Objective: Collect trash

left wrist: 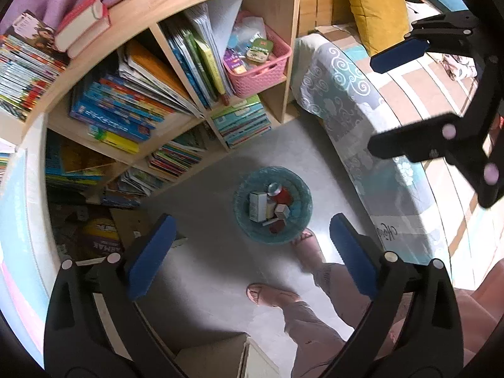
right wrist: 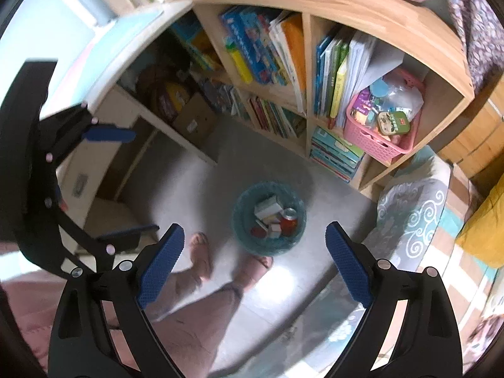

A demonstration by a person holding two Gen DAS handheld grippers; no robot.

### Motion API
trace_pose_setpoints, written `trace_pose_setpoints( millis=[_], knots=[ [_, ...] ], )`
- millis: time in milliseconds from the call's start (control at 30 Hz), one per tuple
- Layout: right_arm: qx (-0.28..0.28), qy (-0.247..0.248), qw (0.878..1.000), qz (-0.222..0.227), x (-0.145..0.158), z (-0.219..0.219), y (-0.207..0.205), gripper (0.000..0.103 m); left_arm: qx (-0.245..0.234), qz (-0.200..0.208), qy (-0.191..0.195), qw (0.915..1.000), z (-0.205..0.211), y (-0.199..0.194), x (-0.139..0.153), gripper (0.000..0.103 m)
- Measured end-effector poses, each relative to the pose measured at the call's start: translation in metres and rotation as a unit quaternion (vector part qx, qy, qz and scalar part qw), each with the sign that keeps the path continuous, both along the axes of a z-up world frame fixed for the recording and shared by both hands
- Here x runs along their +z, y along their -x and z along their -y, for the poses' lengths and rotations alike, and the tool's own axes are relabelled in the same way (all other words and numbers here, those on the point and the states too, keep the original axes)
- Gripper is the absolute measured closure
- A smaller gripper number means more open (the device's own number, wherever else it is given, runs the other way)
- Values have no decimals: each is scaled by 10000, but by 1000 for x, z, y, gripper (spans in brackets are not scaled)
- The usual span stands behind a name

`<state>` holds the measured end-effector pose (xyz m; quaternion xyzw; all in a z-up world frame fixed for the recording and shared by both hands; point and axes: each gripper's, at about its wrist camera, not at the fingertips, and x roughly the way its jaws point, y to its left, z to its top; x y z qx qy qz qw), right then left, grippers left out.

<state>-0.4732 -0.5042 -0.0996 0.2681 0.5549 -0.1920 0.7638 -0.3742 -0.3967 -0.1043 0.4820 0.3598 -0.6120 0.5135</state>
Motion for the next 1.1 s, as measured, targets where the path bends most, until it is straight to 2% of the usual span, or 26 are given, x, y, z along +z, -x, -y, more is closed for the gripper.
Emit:
trace_pose_setpoints(
  millis=[167,300,700,1100],
  knots=[
    [-445,-270,9984,216,4,8,4,12,204,-5,-15,9998,-5,-5,4,7],
    [-599,-310,9974,243,9,9,4,12,405,-80,32,9991,-12,-11,9,7],
    [-200,176,9992,288,38,-11,-23,12,1363,-83,342,9900,-36,-49,38,7],
    [390,461,9967,546,61,-29,-80,12,2206,-64,616,9734,-77,-94,60,7]
  ],
)
